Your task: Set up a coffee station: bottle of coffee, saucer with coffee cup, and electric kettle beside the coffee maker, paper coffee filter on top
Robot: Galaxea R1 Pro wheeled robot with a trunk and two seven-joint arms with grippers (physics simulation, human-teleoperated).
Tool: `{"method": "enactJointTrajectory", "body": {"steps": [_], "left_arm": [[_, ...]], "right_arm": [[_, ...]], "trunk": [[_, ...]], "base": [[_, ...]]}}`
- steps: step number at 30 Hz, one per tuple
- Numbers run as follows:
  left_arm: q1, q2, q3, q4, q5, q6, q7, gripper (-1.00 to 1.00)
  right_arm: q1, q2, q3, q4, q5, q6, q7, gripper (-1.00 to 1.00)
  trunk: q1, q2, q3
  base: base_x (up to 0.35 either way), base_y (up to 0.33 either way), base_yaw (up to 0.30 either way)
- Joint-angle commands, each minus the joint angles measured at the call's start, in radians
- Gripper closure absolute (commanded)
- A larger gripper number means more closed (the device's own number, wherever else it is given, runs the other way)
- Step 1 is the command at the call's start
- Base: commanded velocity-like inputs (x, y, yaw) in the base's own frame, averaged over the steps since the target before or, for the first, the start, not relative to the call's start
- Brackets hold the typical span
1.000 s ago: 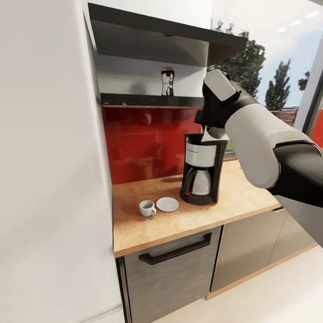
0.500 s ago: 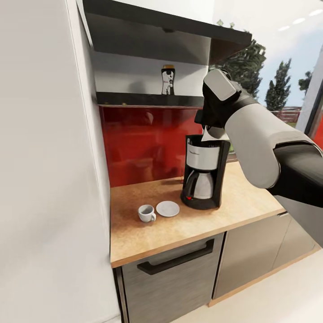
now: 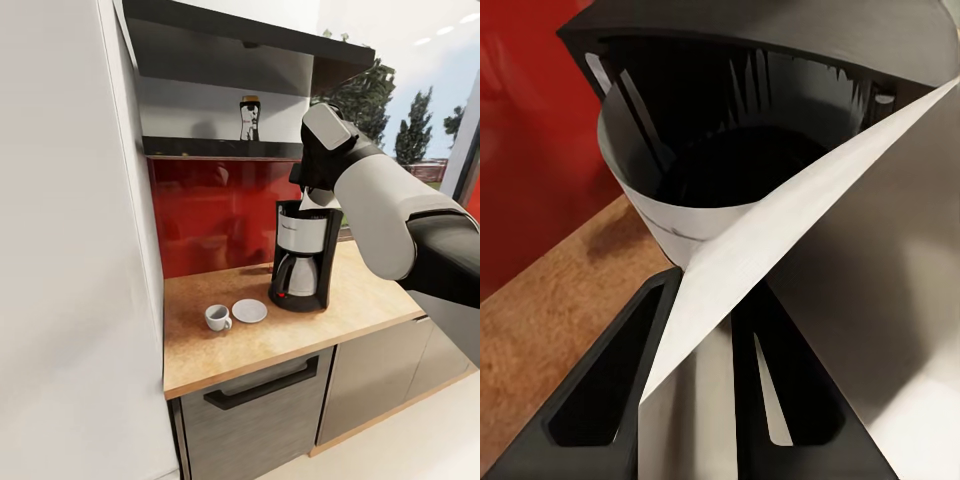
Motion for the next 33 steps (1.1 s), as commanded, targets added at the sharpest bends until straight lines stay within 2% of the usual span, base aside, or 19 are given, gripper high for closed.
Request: {"method": "enactJointTrajectory", "body": {"steps": [1,2,5,9,17,30,33], "left_arm": [[0.000,0.010,0.008,0.019,0.008,-0.002,-0.001,-1.00],[0.000,0.020,0.032,0.048,0.009,-0.004,-0.002,-1.00],[0.000,0.027,0.069,0.074,0.009,-0.006,-0.004,-1.00],[0.000,0.031,0.085,0.085,0.008,-0.007,-0.004,-1.00],[0.000,0.035,0.092,0.119,0.008,-0.007,-0.003,-1.00],[0.000,0.034,0.095,0.123,0.008,-0.008,-0.002,-1.00],[0.000,0.034,0.095,0.123,0.008,-0.007,-0.002,-1.00]], "right_arm": [[-0.001,0.000,0.003,-0.001,-0.009,0.003,-0.008,1.00],[-0.001,0.000,0.003,-0.001,-0.009,0.003,-0.008,1.00],[-0.001,0.000,0.003,-0.001,-0.009,0.003,-0.008,1.00],[-0.001,0.000,0.003,-0.001,-0.010,0.003,-0.006,1.00],[0.000,0.000,0.003,0.001,-0.010,0.002,-0.005,1.00],[0.001,0.000,0.003,0.002,-0.010,0.001,-0.005,1.00],[0.001,0.000,0.003,0.002,-0.010,0.001,-0.004,1.00]], "trunk": [[0.000,-0.001,-0.001],[0.000,-0.001,-0.001],[0.000,-0.001,-0.001],[0.000,-0.001,-0.001],[0.000,-0.001,-0.001],[0.000,-0.001,-0.001],[-0.011,0.020,0.008]], "base": [[0.000,0.000,0.000],[0.000,0.000,0.000],[0.000,0.000,0.000],[0.000,0.000,0.000],[0.000,0.000,0.000],[0.000,0.000,0.000],[0.000,0.000,0.000]]}}
